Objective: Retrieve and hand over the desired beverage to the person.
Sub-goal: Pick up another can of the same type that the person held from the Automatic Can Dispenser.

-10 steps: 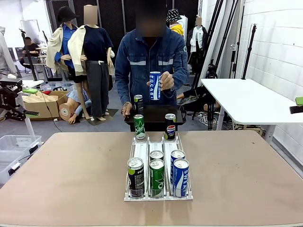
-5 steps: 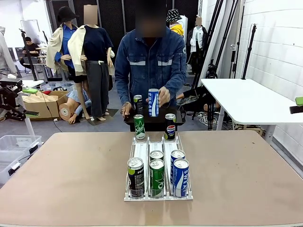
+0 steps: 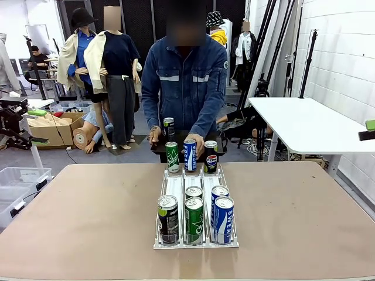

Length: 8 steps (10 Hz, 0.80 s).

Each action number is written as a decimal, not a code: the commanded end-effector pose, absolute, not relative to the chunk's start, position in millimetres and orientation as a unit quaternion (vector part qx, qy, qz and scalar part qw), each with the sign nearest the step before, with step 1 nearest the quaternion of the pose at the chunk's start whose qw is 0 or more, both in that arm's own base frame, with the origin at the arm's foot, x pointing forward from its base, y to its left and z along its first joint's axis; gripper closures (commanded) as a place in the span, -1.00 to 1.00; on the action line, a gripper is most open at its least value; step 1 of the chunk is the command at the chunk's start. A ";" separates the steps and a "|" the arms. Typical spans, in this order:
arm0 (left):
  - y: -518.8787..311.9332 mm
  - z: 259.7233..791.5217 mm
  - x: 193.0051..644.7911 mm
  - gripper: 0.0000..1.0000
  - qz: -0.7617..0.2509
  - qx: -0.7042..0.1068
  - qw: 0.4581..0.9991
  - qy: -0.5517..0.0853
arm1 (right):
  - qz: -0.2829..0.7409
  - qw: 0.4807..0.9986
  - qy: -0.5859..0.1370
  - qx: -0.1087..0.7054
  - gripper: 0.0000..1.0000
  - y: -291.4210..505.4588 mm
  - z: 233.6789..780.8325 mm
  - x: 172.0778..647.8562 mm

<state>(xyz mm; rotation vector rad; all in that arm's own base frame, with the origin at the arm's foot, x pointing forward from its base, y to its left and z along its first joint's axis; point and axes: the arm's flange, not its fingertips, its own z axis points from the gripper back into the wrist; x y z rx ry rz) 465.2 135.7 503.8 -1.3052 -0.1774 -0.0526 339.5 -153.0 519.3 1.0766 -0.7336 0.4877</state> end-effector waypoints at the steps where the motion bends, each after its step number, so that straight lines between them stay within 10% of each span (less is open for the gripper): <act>1: 135.6 503.9 464.0 -1.00 -0.022 -0.604 0.792 -0.087 | 0.227 0.763 -0.342 0.499 -1.00 -152.0 520.0 340.2; 8: 135.6 503.9 464.0 -1.00 -0.022 -0.604 0.792 -0.087 | 0.227 0.763 -0.342 0.499 -1.00 -152.0 520.0 340.2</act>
